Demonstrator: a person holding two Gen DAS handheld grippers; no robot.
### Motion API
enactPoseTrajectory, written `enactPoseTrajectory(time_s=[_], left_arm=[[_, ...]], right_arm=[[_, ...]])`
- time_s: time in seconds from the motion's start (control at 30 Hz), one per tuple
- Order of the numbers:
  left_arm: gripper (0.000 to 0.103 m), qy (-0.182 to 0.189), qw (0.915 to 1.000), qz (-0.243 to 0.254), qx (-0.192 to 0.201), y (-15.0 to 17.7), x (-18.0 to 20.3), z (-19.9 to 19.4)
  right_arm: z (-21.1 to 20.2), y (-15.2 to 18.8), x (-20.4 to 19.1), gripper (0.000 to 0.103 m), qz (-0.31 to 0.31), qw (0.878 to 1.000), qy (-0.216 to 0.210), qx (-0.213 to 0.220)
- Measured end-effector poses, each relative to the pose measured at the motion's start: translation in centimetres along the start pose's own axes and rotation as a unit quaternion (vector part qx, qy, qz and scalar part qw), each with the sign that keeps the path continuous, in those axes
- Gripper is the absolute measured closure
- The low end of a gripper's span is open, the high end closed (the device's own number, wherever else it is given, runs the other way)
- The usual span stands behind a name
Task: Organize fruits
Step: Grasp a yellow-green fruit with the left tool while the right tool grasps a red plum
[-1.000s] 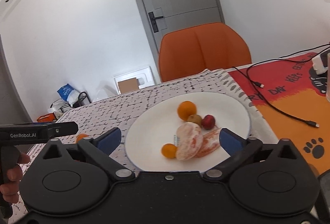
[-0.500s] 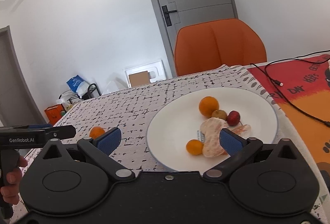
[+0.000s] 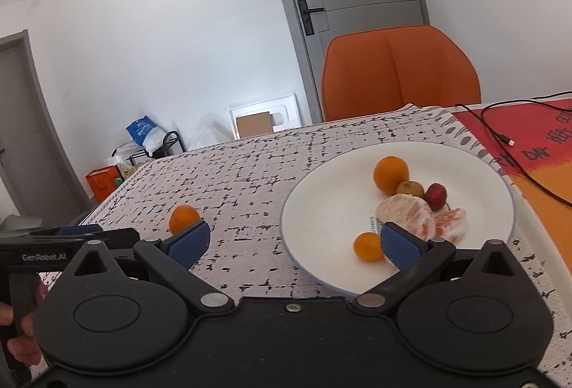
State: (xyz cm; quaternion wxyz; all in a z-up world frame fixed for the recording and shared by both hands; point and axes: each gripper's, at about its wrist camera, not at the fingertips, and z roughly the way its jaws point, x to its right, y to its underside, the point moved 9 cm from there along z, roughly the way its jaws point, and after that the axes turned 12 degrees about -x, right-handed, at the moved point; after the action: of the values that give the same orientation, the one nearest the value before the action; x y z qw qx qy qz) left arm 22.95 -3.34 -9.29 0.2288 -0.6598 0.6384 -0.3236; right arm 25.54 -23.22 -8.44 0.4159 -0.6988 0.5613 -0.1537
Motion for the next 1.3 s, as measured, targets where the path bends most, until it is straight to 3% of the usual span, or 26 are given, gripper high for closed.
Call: enactPoseTrajectory(time_s=[0.47, 0.6, 1.0, 1.3], left_arm=[[0.054, 0.028, 0.9989, -0.010, -0.035, 1.9, 0.0, 2.5], [0.077, 0.041, 0.9979, -0.014, -0.049, 2.5, -0.1, 3.4], [0.078, 0.028, 0.9984, -0.026, -0.040, 2.3, -2.1, 2.1], [0.078, 0.007, 0.9985, -0.045, -0.029, 2.2, -4.7, 0.8]], right_arm=[[0.9, -0.3, -1.9, 0.000, -0.022, 1.000, -0.006, -0.011], [1.3, -0.4, -2.6, 0.000, -0.032, 0.999, -0.009, -0.015], [2.9, 0.0, -5.1, 0.003, -0.053, 0.998, -0.032, -0.030], [4.1, 0.3, -7.5, 0.016, -0.074, 0.995, -0.048, -0.047]])
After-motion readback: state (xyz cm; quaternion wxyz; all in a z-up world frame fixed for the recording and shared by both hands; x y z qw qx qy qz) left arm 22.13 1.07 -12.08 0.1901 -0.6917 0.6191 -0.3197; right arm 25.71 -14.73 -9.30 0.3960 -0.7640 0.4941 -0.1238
